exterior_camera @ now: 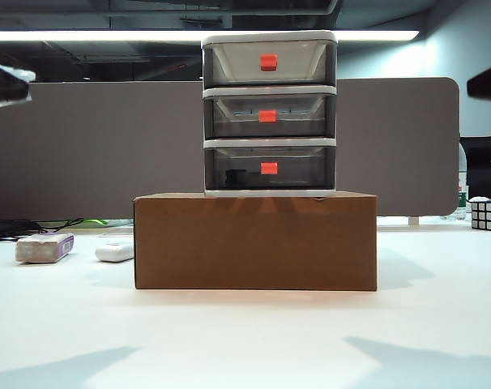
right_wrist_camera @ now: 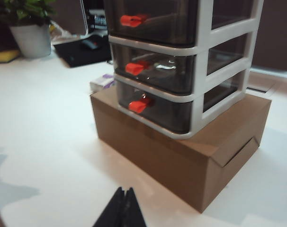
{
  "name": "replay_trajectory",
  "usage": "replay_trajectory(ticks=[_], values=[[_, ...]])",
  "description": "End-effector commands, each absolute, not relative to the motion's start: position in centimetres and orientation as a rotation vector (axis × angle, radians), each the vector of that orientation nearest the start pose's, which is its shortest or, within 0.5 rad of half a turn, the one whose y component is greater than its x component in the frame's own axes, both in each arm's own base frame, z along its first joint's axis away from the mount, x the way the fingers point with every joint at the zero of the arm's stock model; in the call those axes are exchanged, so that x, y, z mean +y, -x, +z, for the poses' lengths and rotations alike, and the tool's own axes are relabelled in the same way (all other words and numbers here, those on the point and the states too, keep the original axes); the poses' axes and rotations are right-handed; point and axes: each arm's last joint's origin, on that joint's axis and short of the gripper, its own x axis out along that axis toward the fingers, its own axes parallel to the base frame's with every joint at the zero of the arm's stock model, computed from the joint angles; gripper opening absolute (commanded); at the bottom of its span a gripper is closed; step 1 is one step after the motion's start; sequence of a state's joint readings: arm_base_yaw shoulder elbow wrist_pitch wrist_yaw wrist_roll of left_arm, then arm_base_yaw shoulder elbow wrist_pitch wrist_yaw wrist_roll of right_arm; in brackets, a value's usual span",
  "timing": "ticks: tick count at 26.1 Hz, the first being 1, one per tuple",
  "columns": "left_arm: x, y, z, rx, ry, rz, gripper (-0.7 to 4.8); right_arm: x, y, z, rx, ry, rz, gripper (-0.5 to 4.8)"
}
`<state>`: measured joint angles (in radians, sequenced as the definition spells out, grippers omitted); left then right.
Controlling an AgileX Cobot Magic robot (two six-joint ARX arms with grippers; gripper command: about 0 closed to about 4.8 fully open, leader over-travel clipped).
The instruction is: Open the third layer of the drawer on the table, pick up the transparent tape on the table and put it in, and finally close the drawer.
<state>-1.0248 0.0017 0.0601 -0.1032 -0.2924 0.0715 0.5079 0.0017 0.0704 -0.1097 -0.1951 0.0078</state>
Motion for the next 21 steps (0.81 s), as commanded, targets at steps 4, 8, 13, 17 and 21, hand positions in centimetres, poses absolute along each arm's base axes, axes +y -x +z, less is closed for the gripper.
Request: replay_trajectory(ticks=[4,8,13,17,21], values=[[-7.4,-6.3,16.1,0.012,-0.094,-0.700,-0.06,5.2,-8.2,16.3,0.008,0.007,0.698,-0.05],[-6.8,-6.9,16.1,0.008,-0.098,-0.671,-0.06,5.0,-8.3,16.2,0.004,0.057,0.680,-0.05],[-5.6,-7.9,16.2,0.013,-0.090,-0.507,-0.06,4.1,-8.8,15.6,0.059,0.085,0.562,-0.05],[-4.2,-8.8,16.2,0.021,-0.077,-0.390,-0.06,2.8,-9.3,15.6,0.063,0.080,0.418,-0.05],[-2.9,-9.3,16.2,0.020,-0.054,-0.310,-0.06,1.6,-9.6,15.8,0.052,0.076,0.293,-0.05]])
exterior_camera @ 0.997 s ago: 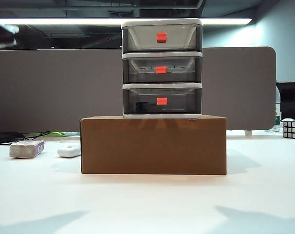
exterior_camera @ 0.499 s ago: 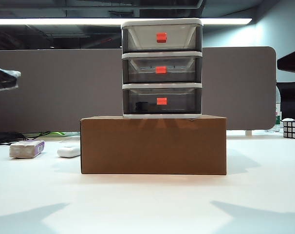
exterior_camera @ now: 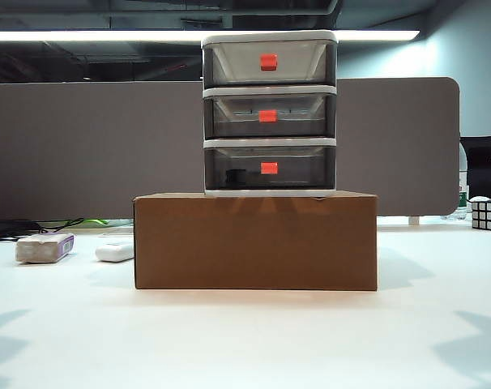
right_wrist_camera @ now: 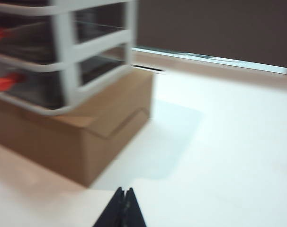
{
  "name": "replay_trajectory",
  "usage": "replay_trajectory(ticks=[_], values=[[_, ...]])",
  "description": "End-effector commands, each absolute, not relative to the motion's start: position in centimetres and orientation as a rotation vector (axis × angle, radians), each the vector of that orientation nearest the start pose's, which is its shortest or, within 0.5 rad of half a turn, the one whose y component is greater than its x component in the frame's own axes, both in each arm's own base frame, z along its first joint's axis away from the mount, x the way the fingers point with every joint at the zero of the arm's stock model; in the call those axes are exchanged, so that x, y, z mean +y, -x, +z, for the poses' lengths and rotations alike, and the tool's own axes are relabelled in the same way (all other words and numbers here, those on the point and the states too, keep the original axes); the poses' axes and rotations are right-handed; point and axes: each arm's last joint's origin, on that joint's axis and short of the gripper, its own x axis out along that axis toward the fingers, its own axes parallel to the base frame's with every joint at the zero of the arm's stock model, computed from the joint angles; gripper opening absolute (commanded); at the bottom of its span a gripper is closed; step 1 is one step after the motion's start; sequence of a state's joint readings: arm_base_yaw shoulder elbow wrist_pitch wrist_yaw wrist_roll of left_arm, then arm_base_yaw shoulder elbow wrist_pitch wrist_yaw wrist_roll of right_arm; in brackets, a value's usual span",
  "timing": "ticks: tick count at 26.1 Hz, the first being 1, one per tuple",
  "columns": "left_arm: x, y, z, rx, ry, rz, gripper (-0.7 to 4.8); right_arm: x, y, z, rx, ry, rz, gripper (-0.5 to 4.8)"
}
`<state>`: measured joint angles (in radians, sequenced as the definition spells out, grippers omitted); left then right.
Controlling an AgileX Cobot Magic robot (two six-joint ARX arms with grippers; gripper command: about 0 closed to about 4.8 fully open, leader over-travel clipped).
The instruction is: Open the third layer of the drawer on the table, pick up the transparent tape on the table and put it in, and finally close the drawer.
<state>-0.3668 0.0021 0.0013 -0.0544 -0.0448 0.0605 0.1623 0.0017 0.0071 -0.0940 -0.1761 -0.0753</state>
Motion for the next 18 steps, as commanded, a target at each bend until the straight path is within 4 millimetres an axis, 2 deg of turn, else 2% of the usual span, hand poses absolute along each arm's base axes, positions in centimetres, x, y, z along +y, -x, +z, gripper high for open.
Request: replay_trajectory(ticks=[1,6,18], values=[[-2.6,-9.4,16.3,0.014,-0.052,-0.276,-0.06,1.4,-9.6,15.8,0.045,0.074,0.267,-0.05],[-1.4,-9.6,16.7,-0.016,-0.023,-0.168,-0.06,0.8,-9.7,16.1,0.022,0.067,0.246,-0.05],[-1.4,-9.6,16.1,0.040,-0.020,-0.163,-0.05,0.9,-9.7,16.1,0.022,0.068,0.263,-0.05]])
